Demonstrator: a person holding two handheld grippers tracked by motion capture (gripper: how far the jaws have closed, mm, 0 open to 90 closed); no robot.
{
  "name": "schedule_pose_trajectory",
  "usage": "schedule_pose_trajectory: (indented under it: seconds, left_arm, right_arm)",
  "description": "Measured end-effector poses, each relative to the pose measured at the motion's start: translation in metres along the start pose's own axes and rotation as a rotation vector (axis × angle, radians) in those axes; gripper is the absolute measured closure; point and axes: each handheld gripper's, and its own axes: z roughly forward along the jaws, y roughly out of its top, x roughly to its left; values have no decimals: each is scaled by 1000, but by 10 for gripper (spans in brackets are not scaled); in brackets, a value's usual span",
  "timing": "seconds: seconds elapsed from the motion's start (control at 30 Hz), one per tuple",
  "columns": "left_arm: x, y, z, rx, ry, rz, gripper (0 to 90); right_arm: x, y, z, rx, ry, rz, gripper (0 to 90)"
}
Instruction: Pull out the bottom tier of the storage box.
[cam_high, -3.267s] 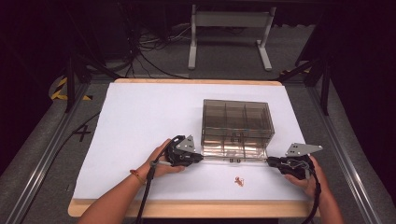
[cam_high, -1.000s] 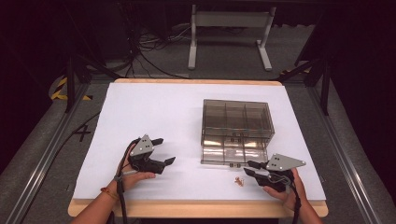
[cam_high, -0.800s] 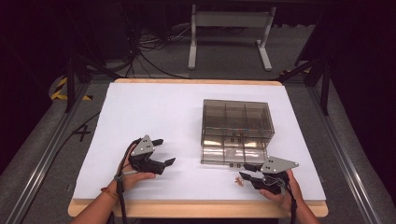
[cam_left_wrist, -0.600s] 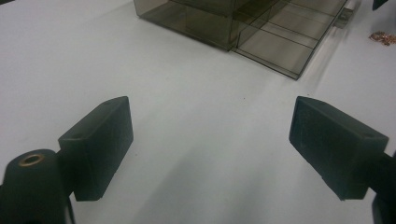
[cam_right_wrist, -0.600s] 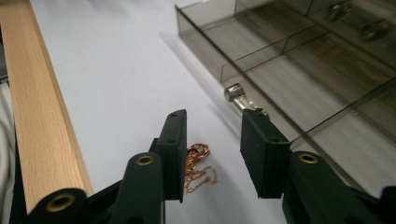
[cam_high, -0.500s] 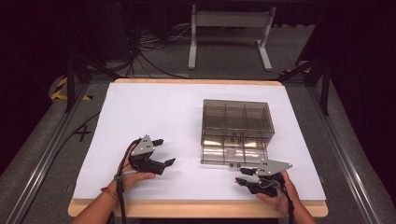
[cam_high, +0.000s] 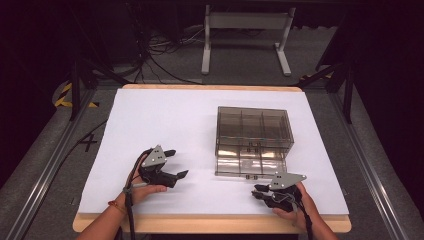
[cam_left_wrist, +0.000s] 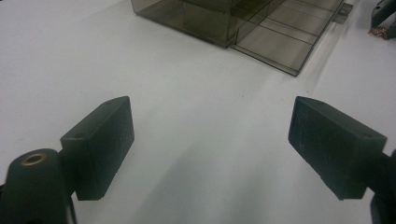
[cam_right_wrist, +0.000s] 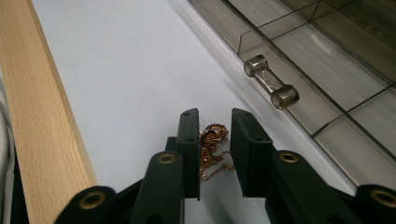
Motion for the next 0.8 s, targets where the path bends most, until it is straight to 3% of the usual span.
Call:
schedule_pose_trajectory:
  seconds: [0.2,0.4,0.8]
  left_arm:
    - [1,0,0,-4,-6,-3,148]
    - [1,0,0,-2,-5,-2,147]
    - [0,0,0,0,-11,2,149]
  right_arm:
    - [3,1,0,1,-3,-17,879]
    - [5,1,0,1,-11,-27,880]
    - [2,5,-15,-52,-21,-15,900]
